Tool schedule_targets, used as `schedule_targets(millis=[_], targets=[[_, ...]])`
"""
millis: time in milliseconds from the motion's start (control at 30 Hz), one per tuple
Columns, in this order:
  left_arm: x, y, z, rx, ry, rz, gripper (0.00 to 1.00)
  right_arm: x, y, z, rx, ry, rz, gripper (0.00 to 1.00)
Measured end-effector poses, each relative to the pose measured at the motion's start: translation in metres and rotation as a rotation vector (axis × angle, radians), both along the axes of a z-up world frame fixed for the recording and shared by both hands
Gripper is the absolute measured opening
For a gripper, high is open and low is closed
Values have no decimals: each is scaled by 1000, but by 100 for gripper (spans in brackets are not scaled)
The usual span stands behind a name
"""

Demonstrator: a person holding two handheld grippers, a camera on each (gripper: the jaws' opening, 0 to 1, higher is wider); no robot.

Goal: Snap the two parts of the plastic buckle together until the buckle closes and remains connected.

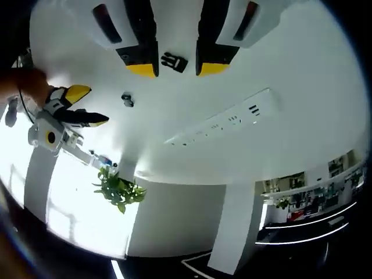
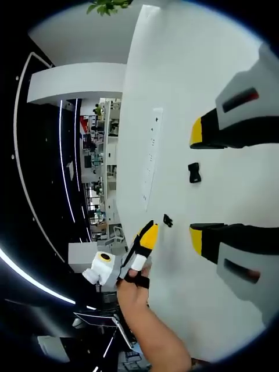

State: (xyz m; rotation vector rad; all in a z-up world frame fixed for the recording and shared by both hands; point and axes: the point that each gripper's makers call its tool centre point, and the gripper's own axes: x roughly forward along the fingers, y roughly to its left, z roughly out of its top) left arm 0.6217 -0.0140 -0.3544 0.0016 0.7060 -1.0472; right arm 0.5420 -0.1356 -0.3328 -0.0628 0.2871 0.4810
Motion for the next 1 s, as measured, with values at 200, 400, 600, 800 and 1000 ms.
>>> schedule_targets(millis=[200, 400, 600, 800, 1000], targets=[[-9, -17, 2, -31, 33, -8, 22, 0, -1, 2, -2, -5, -2, 51], [-18, -24, -3, -34, 62, -30, 22, 0, -1, 1, -2, -3, -1, 51], [-16, -17, -17, 55, 64, 3, 23, 0, -1, 2, -4, -6, -1, 51], [-7, -10, -20, 72, 66, -6, 24, 0, 0, 1, -5, -4, 2, 51], [-4, -15, 1, 74, -131, -133, 24, 0, 1, 2, -5, -8, 4, 51]])
